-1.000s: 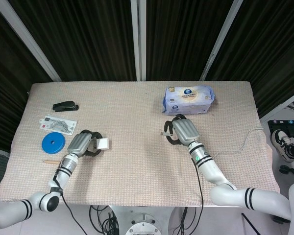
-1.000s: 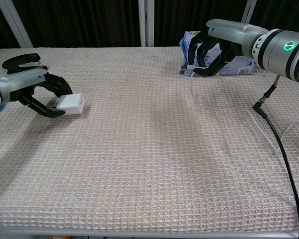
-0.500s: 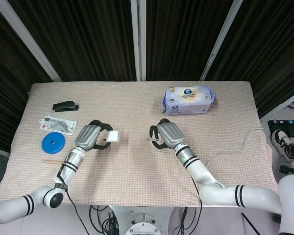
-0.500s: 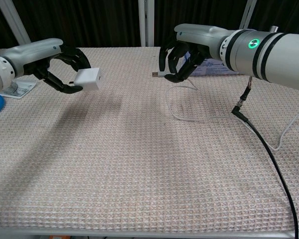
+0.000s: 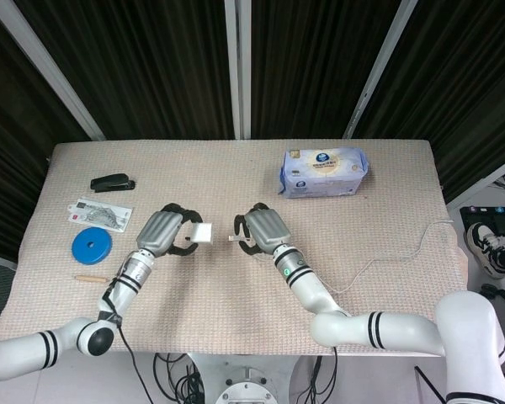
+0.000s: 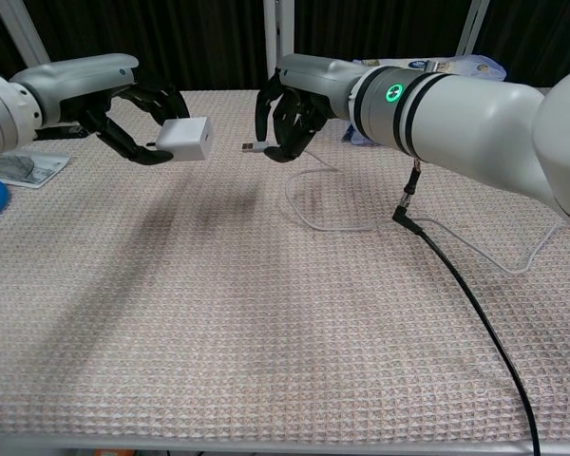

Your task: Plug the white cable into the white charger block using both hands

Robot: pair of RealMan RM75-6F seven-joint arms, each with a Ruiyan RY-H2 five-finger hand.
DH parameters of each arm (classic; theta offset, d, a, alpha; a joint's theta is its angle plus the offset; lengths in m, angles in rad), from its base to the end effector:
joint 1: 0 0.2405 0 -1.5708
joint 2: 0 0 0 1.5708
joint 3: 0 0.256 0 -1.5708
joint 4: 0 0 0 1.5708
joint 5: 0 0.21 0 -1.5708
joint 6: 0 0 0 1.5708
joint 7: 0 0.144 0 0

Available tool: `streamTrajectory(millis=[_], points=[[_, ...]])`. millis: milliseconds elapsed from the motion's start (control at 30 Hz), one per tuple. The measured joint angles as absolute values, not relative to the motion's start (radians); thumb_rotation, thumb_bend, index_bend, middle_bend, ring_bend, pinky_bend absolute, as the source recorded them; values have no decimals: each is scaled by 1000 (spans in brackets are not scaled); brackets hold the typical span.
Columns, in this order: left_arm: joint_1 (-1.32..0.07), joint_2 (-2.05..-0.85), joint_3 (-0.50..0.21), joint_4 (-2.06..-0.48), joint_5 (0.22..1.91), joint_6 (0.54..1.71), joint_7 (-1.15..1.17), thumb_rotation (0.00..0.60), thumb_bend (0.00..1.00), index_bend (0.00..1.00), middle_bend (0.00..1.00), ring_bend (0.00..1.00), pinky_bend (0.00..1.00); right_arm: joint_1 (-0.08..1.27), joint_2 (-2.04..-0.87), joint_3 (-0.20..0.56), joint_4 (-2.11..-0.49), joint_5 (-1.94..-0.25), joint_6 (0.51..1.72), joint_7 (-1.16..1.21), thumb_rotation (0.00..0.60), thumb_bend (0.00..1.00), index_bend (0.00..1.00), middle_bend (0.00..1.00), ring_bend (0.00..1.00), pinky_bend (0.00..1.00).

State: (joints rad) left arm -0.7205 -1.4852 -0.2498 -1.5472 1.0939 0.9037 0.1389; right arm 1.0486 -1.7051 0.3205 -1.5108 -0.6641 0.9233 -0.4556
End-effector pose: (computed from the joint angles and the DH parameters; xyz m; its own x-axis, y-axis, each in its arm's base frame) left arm -0.1399 0.3504 0.0047 0.2148 0.3382 0.9162 0.9472 -0.3007 -0.1110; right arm -0.0253 -0.3625 -0.0598 0.2462 -0.4092 0.8786 -0.9347 -0.3399 0.1037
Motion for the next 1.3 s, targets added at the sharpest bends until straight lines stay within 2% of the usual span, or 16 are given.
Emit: streamTrajectory(millis=[400, 1300], points=[[-741, -1467, -245, -1595, 1013, 909, 199, 600, 475, 568, 535, 262, 165, 1068, -1747, 338, -1477, -680, 937, -433, 600, 376, 625, 586, 311, 165], [-767, -1472, -230, -1643, 949, 964, 268, 600, 473, 582, 536, 262, 166, 1096, -1784, 358, -1446, -662, 947, -442, 600, 377, 625, 584, 311, 165]])
